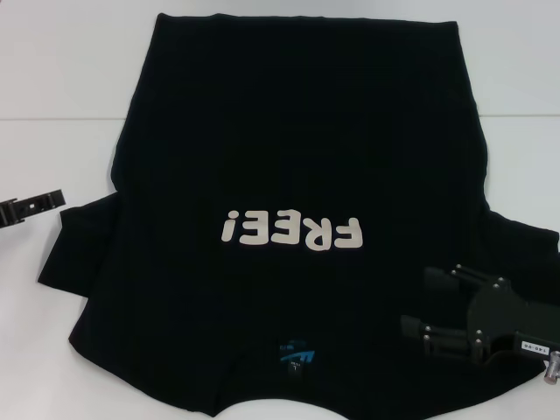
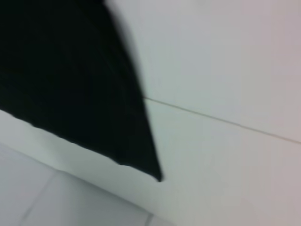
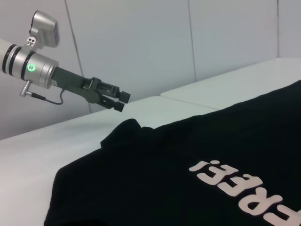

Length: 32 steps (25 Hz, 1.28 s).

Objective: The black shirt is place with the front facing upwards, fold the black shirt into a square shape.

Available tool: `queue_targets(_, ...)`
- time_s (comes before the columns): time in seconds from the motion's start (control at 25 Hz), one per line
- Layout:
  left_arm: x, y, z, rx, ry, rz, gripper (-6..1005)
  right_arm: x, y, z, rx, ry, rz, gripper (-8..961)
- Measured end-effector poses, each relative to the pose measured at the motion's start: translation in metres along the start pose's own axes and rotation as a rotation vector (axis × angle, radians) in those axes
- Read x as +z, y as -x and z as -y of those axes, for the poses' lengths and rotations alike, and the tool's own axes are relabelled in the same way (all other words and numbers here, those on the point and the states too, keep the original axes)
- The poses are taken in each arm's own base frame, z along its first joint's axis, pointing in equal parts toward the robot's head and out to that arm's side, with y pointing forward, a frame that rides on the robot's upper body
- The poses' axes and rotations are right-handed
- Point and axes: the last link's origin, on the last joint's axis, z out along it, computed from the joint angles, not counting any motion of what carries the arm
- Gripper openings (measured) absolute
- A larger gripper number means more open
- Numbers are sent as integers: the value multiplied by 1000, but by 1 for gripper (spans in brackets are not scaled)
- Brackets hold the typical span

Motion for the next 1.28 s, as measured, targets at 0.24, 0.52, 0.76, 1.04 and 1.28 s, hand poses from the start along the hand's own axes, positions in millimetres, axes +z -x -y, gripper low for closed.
queue_targets(0.24, 9, 11, 2, -9, -36, 19, 889, 0, 0, 1, 8, -3, -3, 916)
queue_targets(0.52, 12, 22, 1, -18, -42, 35, 885, 1, 0, 1, 8, -1, -7, 917)
queue_targets(0.76, 15, 29, -3, -22, -24, 54, 882, 1, 0, 0, 11, 0, -8, 917)
queue_targets(1.04, 21, 34, -10, -21, -2, 72, 878, 1, -1, 0, 13, 3, -9, 917)
queue_targets(1.28, 25, 35, -17, 7, 22, 99, 874, 0, -2, -1, 15, 2, -8, 917)
